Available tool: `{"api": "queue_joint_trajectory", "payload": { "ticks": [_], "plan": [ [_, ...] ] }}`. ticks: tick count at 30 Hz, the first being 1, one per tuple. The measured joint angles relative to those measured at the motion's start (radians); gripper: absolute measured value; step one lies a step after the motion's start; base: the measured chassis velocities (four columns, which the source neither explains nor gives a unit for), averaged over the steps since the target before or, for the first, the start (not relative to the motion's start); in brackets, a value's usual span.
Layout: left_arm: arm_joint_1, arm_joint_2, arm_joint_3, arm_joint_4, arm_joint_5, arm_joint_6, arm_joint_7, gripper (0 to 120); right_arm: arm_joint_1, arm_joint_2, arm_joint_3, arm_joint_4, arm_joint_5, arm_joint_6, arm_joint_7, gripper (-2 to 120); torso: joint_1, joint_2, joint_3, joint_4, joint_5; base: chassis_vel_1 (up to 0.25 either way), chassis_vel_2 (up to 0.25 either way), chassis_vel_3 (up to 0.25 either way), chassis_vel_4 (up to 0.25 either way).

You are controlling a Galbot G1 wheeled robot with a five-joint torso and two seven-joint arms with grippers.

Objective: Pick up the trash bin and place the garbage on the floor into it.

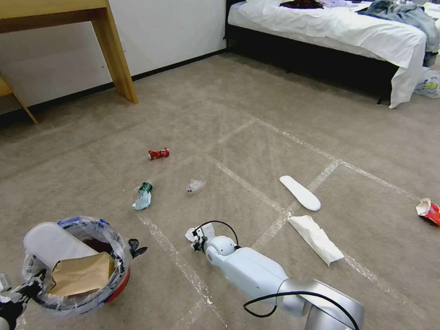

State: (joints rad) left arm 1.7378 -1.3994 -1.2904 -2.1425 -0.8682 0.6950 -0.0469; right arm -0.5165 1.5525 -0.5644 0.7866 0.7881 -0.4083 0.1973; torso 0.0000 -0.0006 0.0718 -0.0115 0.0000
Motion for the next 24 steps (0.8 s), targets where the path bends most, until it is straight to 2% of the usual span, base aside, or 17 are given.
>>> {"api": "queue_joint_trajectory", "payload": {
  "ticks": [3, 5, 12, 24],
  "plan": [
    [0.000, 0.000, 0.000, 0.001, 0.001, 0.000, 0.000, 1, -0.002, -0.002, -0.002, 0.002, -0.002, 0.000, -0.003, 6, 0.000, 0.000, 0.000, 0.0001, 0.0001, 0.000, 0.000, 0.000, 0.000],
    [-0.001, -0.001, 0.000, 0.004, 0.001, 0.000, 0.000, 1, -0.004, -0.005, -0.003, 0.003, -0.003, 0.001, -0.006, 0, 0.000, 0.000, 0.000, 0.0003, 0.0001, 0.000, 0.000, 0.000, 0.000],
    [-0.008, -0.001, 0.003, 0.008, 0.001, -0.001, 0.000, 1, -0.015, -0.022, -0.001, 0.021, -0.009, 0.015, -0.016, 0, 0.000, 0.000, 0.000, 0.0004, 0.0003, 0.000, 0.000, 0.000, 0.000],
    [-0.016, 0.009, 0.004, 0.018, -0.002, 0.004, -0.004, 1, -0.007, -0.120, 0.016, 0.210, 0.063, -0.004, 0.017, 0, 0.000, 0.000, 0.000, -0.0001, 0.0000, 0.000, 0.000, 0.000, 0.000]
  ]
}}
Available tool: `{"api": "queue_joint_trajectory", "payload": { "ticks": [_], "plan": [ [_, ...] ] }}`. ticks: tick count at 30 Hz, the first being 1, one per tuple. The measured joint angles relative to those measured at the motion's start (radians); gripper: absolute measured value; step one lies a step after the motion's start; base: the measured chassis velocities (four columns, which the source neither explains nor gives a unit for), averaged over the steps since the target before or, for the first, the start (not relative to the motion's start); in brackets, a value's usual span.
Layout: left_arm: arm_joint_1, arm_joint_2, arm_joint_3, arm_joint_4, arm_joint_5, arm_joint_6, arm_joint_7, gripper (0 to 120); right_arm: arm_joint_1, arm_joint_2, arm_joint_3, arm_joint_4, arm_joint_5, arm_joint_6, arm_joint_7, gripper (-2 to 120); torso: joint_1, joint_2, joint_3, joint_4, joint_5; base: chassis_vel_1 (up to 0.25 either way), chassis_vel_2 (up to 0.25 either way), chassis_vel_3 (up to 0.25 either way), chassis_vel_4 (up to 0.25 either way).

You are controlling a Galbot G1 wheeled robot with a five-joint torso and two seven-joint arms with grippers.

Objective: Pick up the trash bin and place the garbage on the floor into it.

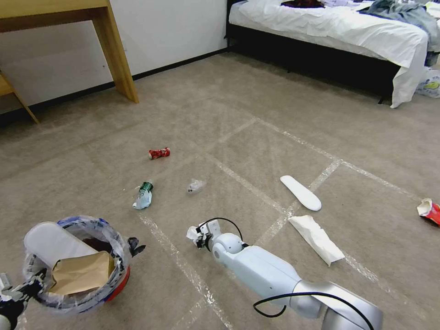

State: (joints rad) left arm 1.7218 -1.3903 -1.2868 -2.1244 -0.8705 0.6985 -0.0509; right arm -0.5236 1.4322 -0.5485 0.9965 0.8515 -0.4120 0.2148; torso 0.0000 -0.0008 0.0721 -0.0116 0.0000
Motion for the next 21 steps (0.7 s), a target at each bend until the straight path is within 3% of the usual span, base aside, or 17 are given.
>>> {"api": "queue_joint_trajectory", "payload": {
  "ticks": [12, 14, 21],
  "plan": [
    [-0.006, 0.016, 0.009, -0.028, -0.036, 0.018, -0.015, 1, 0.006, -0.118, 0.076, 0.280, 0.057, 0.053, -0.013, 0, 0.000, 0.000, 0.000, 0.0000, 0.0001, 0.000, 0.000, 0.000, 0.000],
    [-0.010, 0.030, 0.014, -0.045, -0.061, 0.028, -0.027, 1, 0.009, -0.168, 0.115, 0.406, 0.079, 0.105, -0.036, 0, 0.000, 0.000, 0.000, 0.0001, 0.0002, 0.000, 0.000, 0.000, 0.000],
    [-0.014, 0.067, 0.027, -0.075, -0.108, 0.037, -0.051, 1, 0.037, -0.253, 0.168, 0.622, 0.105, 0.204, -0.083, 0, 0.000, 0.000, 0.000, -0.0001, 0.0003, 0.000, 0.000, 0.000, 0.000]
  ]
}}
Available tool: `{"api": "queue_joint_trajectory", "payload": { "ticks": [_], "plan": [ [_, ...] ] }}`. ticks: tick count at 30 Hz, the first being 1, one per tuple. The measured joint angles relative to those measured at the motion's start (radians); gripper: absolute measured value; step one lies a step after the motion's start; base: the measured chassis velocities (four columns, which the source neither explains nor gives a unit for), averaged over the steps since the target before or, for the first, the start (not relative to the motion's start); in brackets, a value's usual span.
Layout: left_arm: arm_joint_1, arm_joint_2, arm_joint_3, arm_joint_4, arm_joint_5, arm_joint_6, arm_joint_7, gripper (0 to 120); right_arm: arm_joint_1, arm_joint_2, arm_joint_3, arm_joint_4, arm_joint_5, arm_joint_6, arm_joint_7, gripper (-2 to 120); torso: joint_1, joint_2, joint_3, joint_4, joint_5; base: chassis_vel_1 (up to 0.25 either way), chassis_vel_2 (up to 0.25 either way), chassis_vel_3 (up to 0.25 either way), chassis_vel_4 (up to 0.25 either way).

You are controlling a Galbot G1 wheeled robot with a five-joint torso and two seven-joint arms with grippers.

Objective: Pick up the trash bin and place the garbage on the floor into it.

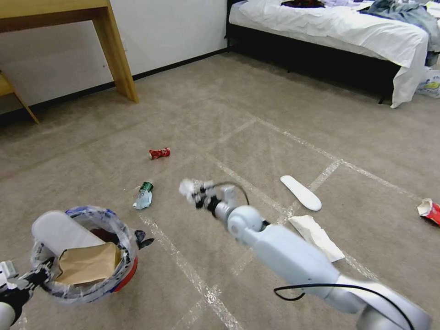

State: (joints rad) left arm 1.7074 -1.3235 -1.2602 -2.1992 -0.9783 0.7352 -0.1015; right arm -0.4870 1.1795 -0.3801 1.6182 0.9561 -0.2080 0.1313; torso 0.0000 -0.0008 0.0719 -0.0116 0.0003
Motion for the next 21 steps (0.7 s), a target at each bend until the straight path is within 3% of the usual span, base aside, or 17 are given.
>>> {"api": "queue_joint_trajectory", "payload": {
  "ticks": [2, 6, 13, 21],
  "plan": [
    [-0.005, 0.012, 0.015, -0.015, -0.009, 0.001, -0.004, 1, 0.059, -0.047, 0.017, 0.217, 0.065, 0.007, 0.010, 0, 0.000, 0.000, 0.000, -0.0001, -0.0002, 0.000, 0.000, 0.000, 0.000],
    [-0.005, 0.013, 0.017, -0.019, -0.013, 0.002, -0.004, 1, 0.092, -0.048, 0.008, 0.262, 0.092, -0.005, 0.023, 0, 0.000, 0.000, 0.000, 0.0000, -0.0002, 0.000, 0.000, 0.000, 0.000],
    [0.002, 0.031, 0.014, -0.042, -0.027, 0.002, -0.005, 1, 0.321, 0.034, -0.144, 0.385, 0.283, -0.109, 0.139, 0, 0.000, 0.000, 0.000, 0.0004, -0.0006, 0.000, 0.000, 0.000, 0.000],
    [0.001, 0.034, 0.014, -0.050, -0.029, 0.002, -0.005, 1, 0.389, 0.084, -0.263, 0.398, 0.339, -0.186, 0.230, 0, 0.000, 0.000, 0.000, 0.0001, -0.0005, 0.000, 0.000, 0.000, 0.000]
  ]
}}
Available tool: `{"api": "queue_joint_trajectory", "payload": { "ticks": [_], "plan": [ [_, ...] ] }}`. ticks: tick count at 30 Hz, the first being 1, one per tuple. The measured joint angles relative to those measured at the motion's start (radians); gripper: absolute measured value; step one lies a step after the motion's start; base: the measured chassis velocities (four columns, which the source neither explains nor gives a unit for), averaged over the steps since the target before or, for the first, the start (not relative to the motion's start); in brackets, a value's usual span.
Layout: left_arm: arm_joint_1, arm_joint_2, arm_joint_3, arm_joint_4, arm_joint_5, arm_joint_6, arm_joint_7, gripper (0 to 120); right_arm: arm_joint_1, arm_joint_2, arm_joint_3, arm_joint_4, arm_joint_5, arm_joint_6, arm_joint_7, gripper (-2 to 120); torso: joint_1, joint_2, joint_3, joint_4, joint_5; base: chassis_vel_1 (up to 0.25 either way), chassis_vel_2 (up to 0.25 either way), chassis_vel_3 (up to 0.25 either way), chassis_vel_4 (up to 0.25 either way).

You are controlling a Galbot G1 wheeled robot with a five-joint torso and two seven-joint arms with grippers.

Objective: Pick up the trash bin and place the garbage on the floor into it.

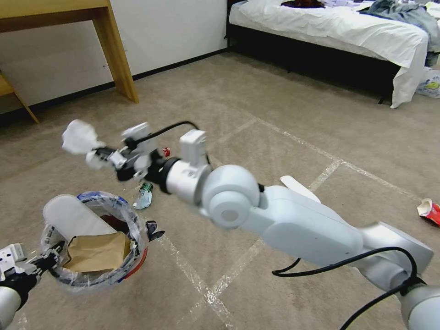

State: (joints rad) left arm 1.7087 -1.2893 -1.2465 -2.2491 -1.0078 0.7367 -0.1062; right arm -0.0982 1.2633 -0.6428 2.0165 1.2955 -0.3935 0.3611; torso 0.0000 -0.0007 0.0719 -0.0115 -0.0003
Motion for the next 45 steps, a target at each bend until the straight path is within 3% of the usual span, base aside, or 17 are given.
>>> {"api": "queue_joint_trajectory", "payload": {
  "ticks": [8, 16, 26, 45],
  "plan": [
    [-0.005, -0.003, 0.000, -0.005, 0.000, 0.000, 0.000, 1, 0.020, 0.013, -0.084, 0.041, 0.066, -0.088, 0.123, 0, 0.000, 0.000, 0.000, -0.0001, 0.0001, 0.000, 0.000, 0.000, 0.000],
    [-0.005, -0.005, -0.003, -0.016, 0.000, 0.000, 0.000, 1, 0.031, 0.016, -0.145, 0.036, 0.132, -0.235, 0.261, 0, 0.000, 0.000, 0.000, -0.0001, 0.0002, 0.000, 0.000, 0.000, 0.000],
    [-0.004, -0.007, -0.006, -0.020, -0.001, -0.001, 0.001, 1, 0.032, 0.036, -0.202, -0.009, 0.147, -0.280, 0.294, 0, 0.000, 0.000, 0.000, 0.0000, 0.0003, 0.000, 0.000, 0.000, 0.000],
    [-0.011, -0.014, -0.003, -0.015, -0.001, -0.001, 0.006, 1, 0.021, 0.113, -0.269, -0.161, 0.111, -0.281, 0.278, 0, 0.000, 0.000, 0.000, 0.0000, 0.0002, 0.000, 0.000, 0.000, 0.000]
  ]
}}
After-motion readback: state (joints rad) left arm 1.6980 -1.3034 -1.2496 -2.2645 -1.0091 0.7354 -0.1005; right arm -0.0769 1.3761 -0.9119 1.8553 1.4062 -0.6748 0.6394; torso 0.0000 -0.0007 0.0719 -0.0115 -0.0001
